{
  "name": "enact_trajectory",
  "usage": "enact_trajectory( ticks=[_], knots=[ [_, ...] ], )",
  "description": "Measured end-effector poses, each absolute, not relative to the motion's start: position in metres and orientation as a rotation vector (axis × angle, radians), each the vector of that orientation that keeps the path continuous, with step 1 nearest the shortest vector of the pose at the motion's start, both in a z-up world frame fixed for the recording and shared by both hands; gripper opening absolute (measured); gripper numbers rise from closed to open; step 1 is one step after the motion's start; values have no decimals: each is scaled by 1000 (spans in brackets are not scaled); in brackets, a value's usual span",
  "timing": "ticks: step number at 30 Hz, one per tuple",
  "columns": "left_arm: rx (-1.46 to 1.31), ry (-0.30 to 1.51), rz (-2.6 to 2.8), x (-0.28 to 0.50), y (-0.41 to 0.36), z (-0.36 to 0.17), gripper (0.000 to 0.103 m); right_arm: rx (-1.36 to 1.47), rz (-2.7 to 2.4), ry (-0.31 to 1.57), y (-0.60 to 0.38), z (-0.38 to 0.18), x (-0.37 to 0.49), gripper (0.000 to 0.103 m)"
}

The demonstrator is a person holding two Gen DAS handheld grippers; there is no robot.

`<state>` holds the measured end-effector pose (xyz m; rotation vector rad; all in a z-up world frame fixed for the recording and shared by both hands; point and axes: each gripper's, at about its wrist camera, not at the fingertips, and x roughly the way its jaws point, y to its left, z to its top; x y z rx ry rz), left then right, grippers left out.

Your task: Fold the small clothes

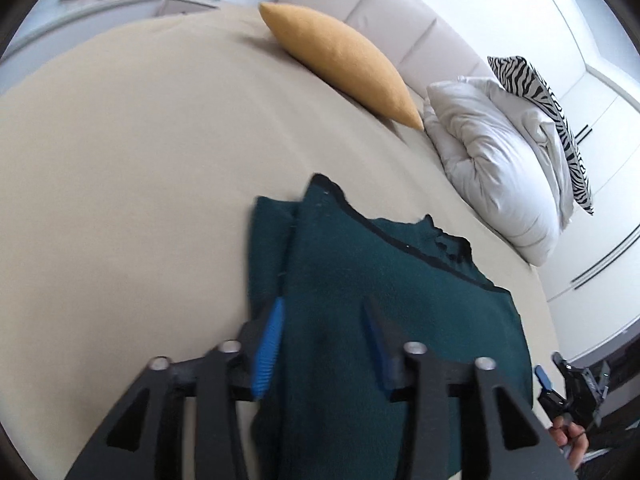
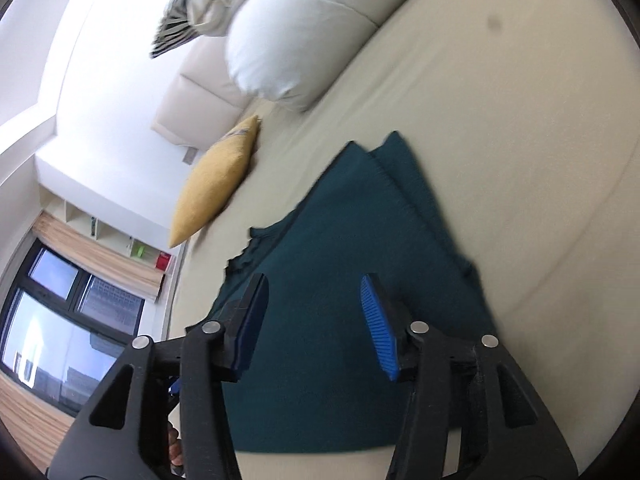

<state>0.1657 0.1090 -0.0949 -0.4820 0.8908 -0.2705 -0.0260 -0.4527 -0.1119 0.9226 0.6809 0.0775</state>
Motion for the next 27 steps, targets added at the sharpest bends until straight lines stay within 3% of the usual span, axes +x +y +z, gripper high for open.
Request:
enact_trajectory(
  ticks=[3, 13, 27],
  knots=[
    [-506, 880, -250, 142, 121, -90, 76, 904, 136, 697, -433, -101, -38, 48],
    [-608, 989, -313, 115, 126, -119, 76, 880, 313, 805, -361, -105, -60, 48],
    [-889, 1093, -446, 158, 137, -139, 76, 922, 405, 843, -323, -116, -63, 48]
  ],
)
